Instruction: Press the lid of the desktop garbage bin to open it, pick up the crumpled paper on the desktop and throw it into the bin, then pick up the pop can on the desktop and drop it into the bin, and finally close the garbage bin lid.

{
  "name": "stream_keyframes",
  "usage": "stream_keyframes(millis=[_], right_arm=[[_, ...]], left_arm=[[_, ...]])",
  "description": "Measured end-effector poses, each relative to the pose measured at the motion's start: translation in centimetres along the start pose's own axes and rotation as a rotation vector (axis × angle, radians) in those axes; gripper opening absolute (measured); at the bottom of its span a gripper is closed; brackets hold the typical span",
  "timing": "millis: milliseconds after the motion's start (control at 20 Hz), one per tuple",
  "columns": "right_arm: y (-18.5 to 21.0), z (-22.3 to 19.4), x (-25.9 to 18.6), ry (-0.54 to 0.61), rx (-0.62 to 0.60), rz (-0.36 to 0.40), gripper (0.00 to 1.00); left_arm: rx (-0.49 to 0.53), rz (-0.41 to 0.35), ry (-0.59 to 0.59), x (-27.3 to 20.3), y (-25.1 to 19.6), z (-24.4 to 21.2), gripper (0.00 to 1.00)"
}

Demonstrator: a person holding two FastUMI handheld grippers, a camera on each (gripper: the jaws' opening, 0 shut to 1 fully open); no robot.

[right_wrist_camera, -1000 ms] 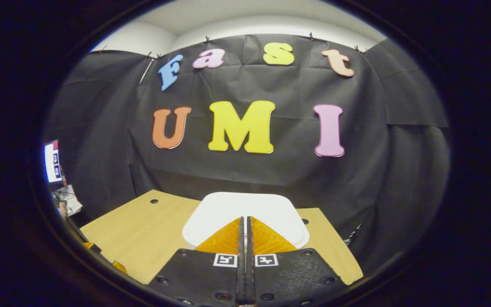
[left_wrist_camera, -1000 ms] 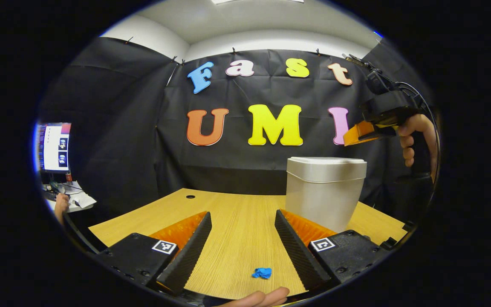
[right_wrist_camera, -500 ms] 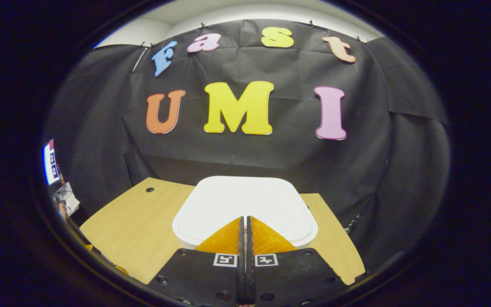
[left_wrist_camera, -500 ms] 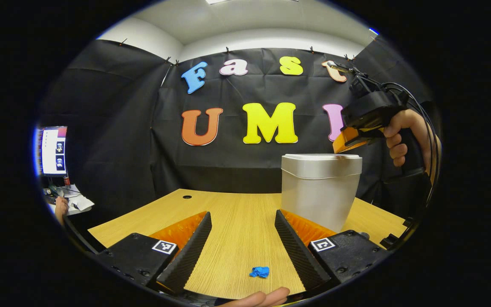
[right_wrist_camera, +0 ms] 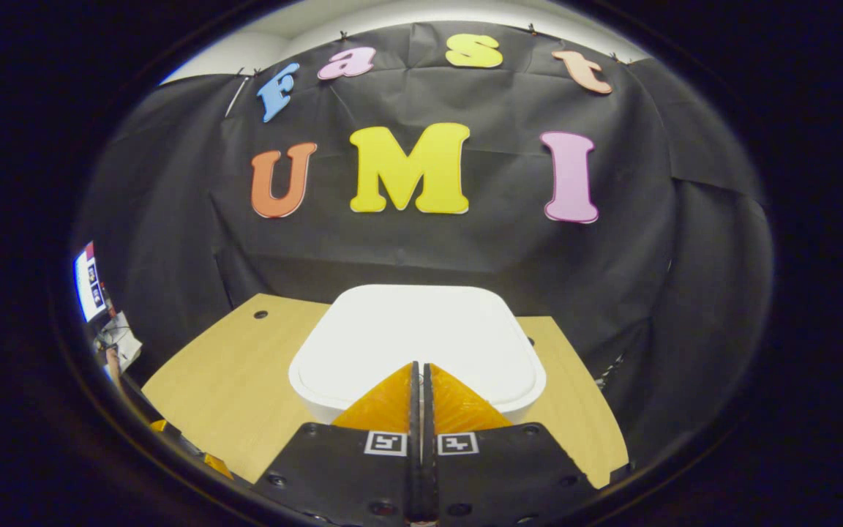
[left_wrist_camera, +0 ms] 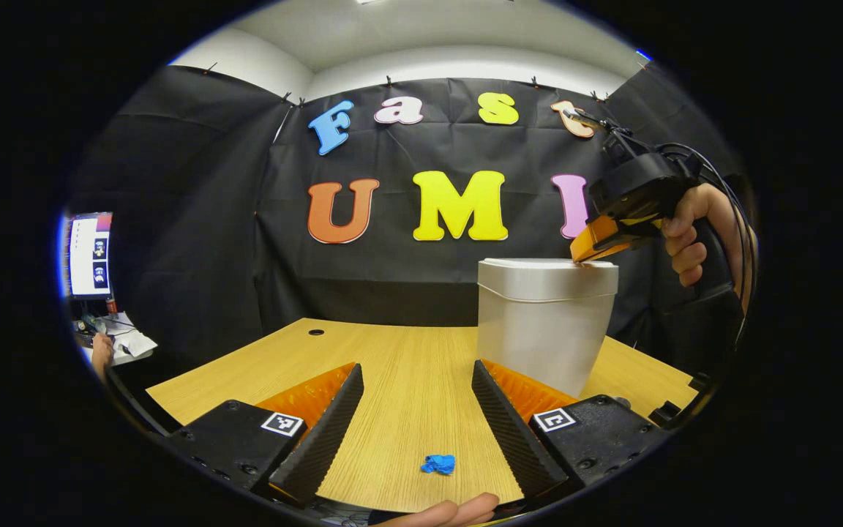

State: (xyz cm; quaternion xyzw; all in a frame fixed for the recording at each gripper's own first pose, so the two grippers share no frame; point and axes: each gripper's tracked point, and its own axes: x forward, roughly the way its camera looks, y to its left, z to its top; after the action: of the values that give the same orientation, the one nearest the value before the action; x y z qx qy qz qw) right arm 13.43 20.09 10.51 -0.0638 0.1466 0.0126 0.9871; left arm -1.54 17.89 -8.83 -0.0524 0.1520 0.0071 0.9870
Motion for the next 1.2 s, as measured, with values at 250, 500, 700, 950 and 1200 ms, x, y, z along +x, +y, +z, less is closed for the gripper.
stream_keyframes(millis=[250, 500, 700, 950, 1200], right_arm=[[0.6, -2.6, -4.4, -0.090, 0.022, 0.046, 0.00], [0.0, -4.6, -8.2, -0.153, 0.043, 0.084, 0.00], [-1.9, -6.8, -9.8, -0.185, 0.022, 0.069, 0.00], [-4.5, -10.2, -10.6, -0.202, 0.057, 0.090, 0.00], [-7.6, -13.6, -11.1, -0.246, 0.068, 0.067, 0.04]], left_arm=[[-0.018, 0.001, 0.023, 0.6, 0.1, -0.9, 0.98], [-0.020, -0.013, 0.046, 1.0, -0.7, -1.8, 0.98], [-0.014, -0.039, 0.041, 1.1, -1.9, -1.7, 0.98], [0.044, 0.054, -0.032, 1.5, -0.5, -0.5, 0.98], [0.067, 0.072, -0.052, 1.4, 0.1, -2.9, 0.98]])
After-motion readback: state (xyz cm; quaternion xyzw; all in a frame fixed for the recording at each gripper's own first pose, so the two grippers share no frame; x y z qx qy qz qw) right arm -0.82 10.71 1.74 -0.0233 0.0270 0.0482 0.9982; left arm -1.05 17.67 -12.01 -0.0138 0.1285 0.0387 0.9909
